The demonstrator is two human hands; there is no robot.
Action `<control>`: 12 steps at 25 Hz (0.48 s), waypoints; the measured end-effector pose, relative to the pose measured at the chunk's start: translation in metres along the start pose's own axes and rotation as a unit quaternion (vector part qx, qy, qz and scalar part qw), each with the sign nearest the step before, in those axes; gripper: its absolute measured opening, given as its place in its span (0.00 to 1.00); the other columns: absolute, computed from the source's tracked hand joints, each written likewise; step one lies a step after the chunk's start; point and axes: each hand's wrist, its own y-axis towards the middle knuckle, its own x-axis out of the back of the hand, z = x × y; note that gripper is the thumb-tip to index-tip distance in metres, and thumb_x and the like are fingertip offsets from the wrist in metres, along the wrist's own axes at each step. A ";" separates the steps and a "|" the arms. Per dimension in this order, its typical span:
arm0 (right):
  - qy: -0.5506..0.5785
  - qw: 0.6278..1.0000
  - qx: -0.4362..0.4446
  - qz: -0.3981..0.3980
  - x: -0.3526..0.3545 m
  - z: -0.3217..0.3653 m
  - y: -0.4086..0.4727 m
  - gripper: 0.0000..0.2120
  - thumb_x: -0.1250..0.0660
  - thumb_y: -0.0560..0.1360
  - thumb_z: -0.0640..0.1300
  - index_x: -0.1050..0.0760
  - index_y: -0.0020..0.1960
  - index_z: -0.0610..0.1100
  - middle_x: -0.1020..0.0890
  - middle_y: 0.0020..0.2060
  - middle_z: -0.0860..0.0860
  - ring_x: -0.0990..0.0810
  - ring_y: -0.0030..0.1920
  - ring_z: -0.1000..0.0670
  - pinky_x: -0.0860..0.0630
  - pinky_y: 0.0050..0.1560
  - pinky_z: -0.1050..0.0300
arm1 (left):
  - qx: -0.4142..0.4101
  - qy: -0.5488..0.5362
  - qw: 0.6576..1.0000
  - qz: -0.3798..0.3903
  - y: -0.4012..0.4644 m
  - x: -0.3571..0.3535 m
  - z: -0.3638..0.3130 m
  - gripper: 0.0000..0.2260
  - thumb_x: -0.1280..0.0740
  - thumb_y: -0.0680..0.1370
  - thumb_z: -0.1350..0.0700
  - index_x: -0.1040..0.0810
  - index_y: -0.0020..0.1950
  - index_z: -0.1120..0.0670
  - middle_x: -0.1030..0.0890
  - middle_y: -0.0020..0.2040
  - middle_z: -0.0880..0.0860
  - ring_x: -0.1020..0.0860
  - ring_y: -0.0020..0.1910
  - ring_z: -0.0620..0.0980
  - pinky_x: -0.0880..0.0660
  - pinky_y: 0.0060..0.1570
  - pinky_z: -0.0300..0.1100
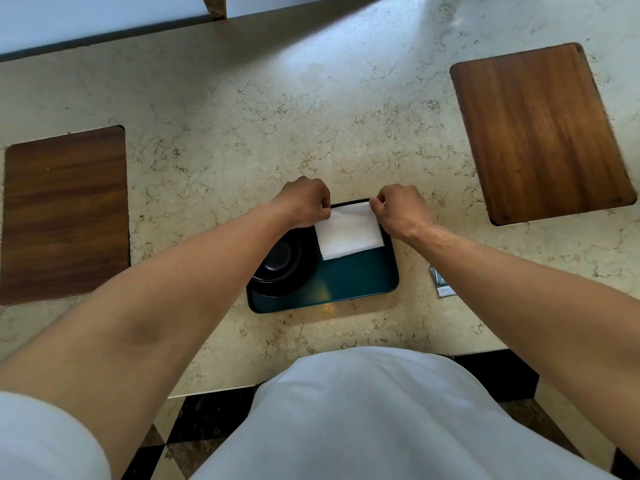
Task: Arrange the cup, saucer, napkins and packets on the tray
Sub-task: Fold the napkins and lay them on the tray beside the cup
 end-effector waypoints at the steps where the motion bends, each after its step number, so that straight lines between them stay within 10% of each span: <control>1: -0.002 1.000 -0.004 -0.001 0.000 0.001 0.001 0.17 0.38 0.83 0.49 0.18 0.50 0.38 0.15 0.45 0.42 0.17 0.44 0.43 0.21 0.45 0.52 | 0.001 0.001 1.000 0.001 -0.001 0.000 0.000 0.08 0.33 0.78 0.55 0.16 0.50 0.54 0.16 0.48 0.52 0.20 0.50 0.53 0.22 0.53 0.49; 12: -0.027 0.999 -0.044 -0.017 0.006 -0.001 -0.002 0.17 0.35 0.80 0.54 0.20 0.51 0.40 0.16 0.46 0.44 0.17 0.45 0.43 0.18 0.49 0.47 | -0.005 -0.021 1.000 -0.018 -0.002 0.004 0.003 0.07 0.32 0.77 0.55 0.17 0.52 0.54 0.19 0.48 0.51 0.21 0.49 0.51 0.23 0.49 0.45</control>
